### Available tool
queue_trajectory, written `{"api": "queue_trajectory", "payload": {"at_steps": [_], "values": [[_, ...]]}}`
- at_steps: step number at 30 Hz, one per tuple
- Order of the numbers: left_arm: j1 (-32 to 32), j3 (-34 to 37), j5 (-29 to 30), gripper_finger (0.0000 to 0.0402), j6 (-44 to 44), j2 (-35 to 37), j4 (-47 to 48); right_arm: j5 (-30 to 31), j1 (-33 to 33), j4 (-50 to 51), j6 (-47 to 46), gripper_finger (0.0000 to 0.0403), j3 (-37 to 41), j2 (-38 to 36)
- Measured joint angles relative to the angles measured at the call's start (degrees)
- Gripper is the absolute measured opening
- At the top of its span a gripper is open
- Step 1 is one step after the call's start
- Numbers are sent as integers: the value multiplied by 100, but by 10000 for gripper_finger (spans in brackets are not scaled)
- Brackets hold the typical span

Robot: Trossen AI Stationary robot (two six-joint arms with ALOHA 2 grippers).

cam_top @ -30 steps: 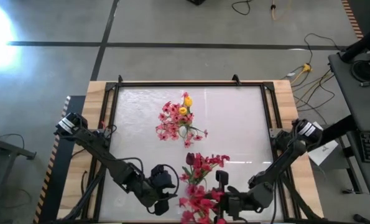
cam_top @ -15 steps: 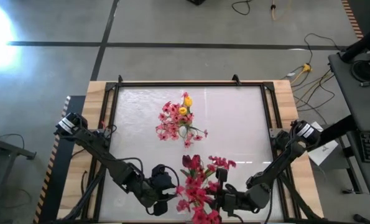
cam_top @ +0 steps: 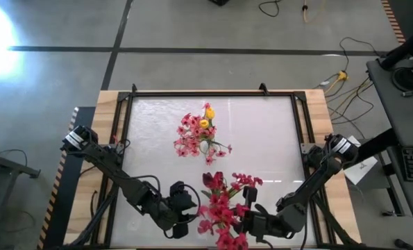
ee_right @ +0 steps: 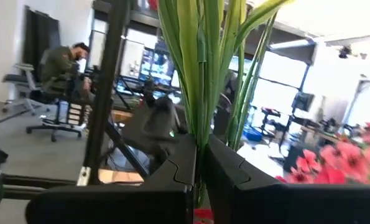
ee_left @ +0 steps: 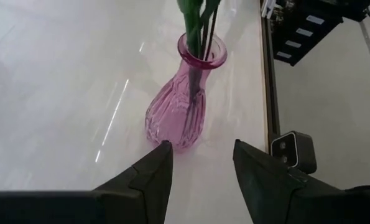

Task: Sort flowers into vase by color
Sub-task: Put the red flower into the purple vase

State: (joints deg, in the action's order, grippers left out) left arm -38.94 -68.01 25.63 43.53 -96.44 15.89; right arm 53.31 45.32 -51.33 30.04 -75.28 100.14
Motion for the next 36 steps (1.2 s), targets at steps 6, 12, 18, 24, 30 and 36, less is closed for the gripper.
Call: {"api": "queue_trajectory", "payload": {"at_steps": [6,12,18,24,30,36], "values": [[3,0,83,157,0,0,-34,75,2,13,-198,13,67,10],[7,2,93,157,0,0,-45,83,2,7,-368,13,63,7],[5,2,147,157,1,0,-73,293,-11,10,-364,13,61,18],[23,4,284,157,-1,-23,-285,1036,-51,13,-565,13,63,18],[33,7,389,157,0,-125,-322,1035,-157,336,-1236,13,72,20],[53,14,397,157,-29,-146,-326,1033,-302,1199,-2240,13,74,20]]}}
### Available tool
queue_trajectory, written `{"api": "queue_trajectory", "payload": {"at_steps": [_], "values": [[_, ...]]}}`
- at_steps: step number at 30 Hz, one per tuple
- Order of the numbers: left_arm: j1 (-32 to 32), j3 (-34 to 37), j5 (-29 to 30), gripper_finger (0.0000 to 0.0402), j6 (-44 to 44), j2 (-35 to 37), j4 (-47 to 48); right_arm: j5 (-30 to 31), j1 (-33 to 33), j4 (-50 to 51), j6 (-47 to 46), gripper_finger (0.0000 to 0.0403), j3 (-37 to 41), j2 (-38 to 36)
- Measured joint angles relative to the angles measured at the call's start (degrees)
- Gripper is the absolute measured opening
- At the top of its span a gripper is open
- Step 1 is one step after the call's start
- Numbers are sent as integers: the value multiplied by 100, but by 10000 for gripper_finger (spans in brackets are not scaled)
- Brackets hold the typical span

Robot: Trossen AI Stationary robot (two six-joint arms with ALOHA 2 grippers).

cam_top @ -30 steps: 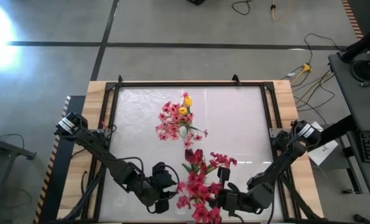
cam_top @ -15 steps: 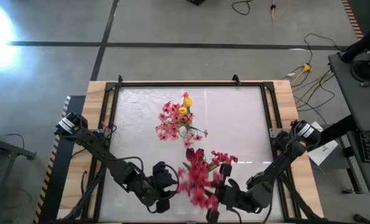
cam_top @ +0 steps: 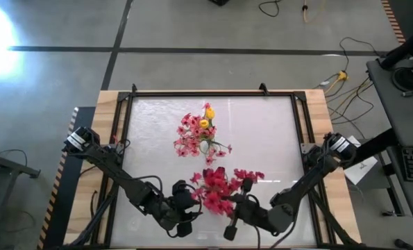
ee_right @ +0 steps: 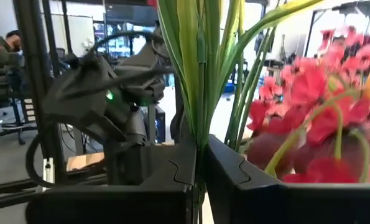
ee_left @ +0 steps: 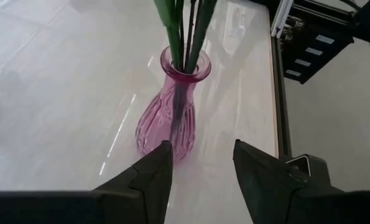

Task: Sort flowers into vase by color
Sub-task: Put the red flower into the purple vase

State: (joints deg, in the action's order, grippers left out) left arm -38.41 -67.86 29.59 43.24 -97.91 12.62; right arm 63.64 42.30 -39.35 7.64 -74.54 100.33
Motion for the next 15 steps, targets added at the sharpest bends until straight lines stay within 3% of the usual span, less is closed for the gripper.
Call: {"api": "queue_trajectory", "payload": {"at_steps": [15], "values": [[7,1,97,157,-227,61,152,-17,-125,1844,-1356,13,9,7]]}}
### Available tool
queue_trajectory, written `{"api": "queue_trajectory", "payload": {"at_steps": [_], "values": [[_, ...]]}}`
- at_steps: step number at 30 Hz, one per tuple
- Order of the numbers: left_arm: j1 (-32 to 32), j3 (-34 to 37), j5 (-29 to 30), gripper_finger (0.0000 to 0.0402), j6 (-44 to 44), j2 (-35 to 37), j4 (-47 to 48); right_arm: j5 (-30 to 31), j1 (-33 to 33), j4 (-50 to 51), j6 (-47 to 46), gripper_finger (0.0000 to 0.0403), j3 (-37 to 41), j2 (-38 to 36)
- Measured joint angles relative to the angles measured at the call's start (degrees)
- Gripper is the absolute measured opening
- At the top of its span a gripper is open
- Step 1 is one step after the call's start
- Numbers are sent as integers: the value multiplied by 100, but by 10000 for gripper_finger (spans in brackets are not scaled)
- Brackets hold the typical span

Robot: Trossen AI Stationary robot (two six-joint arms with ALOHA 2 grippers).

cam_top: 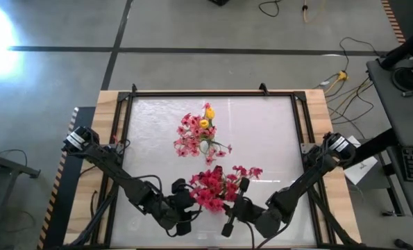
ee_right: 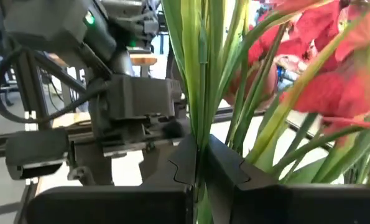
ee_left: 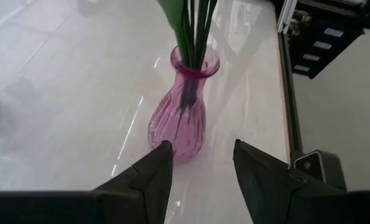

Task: Sort flowers into vase by color
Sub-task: Put the red flower into the purple vase

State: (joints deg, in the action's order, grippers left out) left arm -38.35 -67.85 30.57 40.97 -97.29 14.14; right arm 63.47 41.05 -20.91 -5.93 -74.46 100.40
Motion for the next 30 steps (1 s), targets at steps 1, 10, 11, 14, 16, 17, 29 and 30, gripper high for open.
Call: {"api": "queue_trajectory", "payload": {"at_steps": [1,10,11,14,16,17,29,30], "values": [[0,2,0,157,0,10,50,0,-8,113,-127,13,0,0],[0,2,157,157,-1,338,491,-49,-23,1077,-935,13,0,0],[0,2,187,157,-2,382,572,-69,-23,1104,-986,13,0,0],[0,2,250,157,-5,550,795,-211,-23,1147,-1010,13,0,0],[0,2,316,157,-4,651,935,-246,-21,1195,-1024,13,0,0],[0,2,351,157,-1,694,1019,-253,-22,1218,-1047,13,0,0],[-13,13,496,157,0,1013,1591,-838,-21,1575,-1054,22,137,-6],[-17,13,498,157,0,1045,1612,-853,-22,1627,-1053,31,141,-6]]}}
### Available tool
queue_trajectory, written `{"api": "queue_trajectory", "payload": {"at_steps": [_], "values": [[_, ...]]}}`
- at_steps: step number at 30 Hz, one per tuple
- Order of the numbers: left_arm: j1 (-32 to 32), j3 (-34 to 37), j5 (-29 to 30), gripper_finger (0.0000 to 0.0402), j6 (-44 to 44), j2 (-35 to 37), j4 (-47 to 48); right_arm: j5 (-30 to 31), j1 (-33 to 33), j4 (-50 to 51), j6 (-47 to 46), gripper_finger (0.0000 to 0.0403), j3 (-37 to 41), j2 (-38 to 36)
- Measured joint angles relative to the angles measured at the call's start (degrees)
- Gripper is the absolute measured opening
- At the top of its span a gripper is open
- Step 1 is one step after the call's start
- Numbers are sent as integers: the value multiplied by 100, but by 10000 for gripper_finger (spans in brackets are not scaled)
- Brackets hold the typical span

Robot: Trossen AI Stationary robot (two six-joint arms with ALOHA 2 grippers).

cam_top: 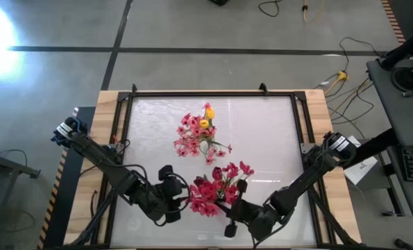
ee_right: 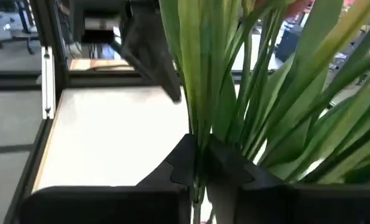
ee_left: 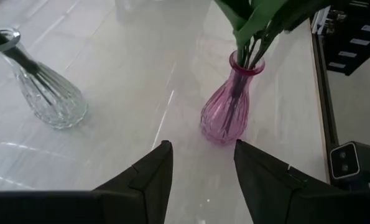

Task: Sort flowers into vase by color
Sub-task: Put the red flower into the purple vase

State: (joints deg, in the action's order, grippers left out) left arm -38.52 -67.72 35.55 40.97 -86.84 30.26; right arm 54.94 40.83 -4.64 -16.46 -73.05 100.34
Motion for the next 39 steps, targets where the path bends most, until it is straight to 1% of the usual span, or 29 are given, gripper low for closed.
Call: {"api": "queue_trajectory", "payload": {"at_steps": [3,5,8,10,13,16,20,22,25,28,31,34,39], "values": [[-15,4,-3,157,1,128,173,-175,1,58,62,69,23,6],[-31,4,-4,157,2,231,274,-187,1,65,82,97,-5,6],[-63,7,2,157,2,452,444,-211,50,74,355,132,-130,-15],[-121,80,32,157,1,643,495,-325,85,119,494,150,-295,-68],[-214,326,193,157,72,980,514,-461,128,661,304,168,-657,-184],[-280,669,404,157,286,1344,463,-915,145,1635,-89,180,-1042,-263],[-299,1111,438,157,474,1718,368,-1332,143,2614,-521,188,-1550,-274],[-300,1251,448,157,476,1843,300,-1449,140,2882,-665,192,-1689,-284],[-299,1370,453,157,476,1963,276,-1669,143,3019,-706,198,-1787,-285],[-306,1435,564,157,459,2084,280,-2008,143,3094,-729,205,-1889,-285],[-306,1443,658,157,378,2232,273,-2373,139,3389,-1003,212,-1992,-309],[-304,1408,660,157,77,2384,275,-2619,130,3921,-1271,216,-2201,-355],[-299,1405,661,155,-293,2628,289,-3278,114,4762,-1568,209,-2631,-522]]}}
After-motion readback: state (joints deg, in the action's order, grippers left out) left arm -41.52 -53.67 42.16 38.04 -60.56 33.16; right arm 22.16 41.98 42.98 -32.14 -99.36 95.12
